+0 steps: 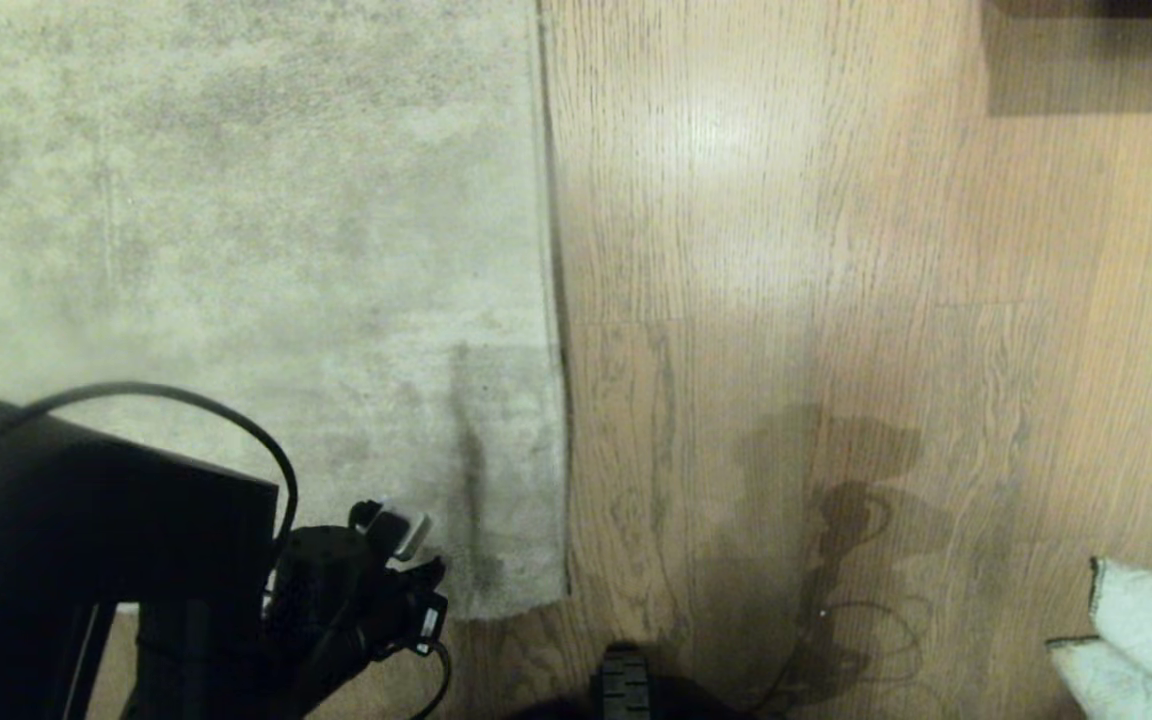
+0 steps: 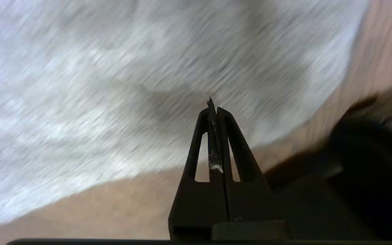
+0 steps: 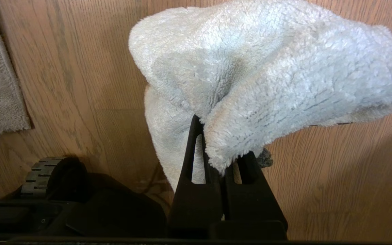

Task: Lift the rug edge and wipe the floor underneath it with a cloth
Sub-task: Lay down the carpet

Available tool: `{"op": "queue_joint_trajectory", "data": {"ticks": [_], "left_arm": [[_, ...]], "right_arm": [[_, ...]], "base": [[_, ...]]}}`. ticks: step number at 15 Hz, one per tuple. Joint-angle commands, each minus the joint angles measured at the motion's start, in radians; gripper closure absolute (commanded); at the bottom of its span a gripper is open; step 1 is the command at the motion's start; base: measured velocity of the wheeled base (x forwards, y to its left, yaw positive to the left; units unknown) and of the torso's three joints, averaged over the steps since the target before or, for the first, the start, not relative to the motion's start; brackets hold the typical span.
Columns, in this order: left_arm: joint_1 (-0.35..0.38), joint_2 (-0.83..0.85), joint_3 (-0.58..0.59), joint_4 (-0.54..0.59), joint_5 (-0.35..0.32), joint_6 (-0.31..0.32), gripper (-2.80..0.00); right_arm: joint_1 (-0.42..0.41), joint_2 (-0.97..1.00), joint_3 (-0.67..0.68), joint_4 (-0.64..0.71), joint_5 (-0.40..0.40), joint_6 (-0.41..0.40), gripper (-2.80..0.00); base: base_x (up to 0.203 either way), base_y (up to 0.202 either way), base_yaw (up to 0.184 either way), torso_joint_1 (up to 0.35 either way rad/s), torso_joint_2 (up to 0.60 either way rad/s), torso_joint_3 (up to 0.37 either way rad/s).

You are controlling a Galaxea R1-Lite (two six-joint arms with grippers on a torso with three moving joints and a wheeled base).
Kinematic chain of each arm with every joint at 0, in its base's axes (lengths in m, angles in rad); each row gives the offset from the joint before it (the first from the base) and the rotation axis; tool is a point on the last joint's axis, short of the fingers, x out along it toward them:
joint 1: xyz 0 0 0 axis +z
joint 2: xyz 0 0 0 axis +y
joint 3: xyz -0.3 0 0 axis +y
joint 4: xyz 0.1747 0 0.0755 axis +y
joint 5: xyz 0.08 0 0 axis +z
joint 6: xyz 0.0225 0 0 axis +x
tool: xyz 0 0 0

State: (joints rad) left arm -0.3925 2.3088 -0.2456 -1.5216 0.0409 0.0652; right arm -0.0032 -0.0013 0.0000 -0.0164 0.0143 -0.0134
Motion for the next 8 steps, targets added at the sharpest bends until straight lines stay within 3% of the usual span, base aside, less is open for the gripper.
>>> {"op": "queue_joint_trajectory", "data": {"ticks": [1,4,8], "left_arm": [[-0.085,0.015,-0.045,-0.048,0.084,-0.053,0.00],[-0.183,0.066,-0.098,-0.048,0.214,-0.150,0.00],[-0.189,0.118,-0.131,-0.048,0.222,-0.146,0.00]], "right_arm": [[0.000,0.001,0.000,0.000,0.001,0.000,0.00],[0.000,0.001,0.000,0.000,0.001,0.000,0.00],[0.000,0.001,0.000,0.000,0.001,0.000,0.00]], "base": [[0.000,0.000,0.000,0.000,0.00,0.000],[0.000,0.000,0.000,0.000,0.00,0.000],[0.000,0.000,0.000,0.000,0.00,0.000]]}}
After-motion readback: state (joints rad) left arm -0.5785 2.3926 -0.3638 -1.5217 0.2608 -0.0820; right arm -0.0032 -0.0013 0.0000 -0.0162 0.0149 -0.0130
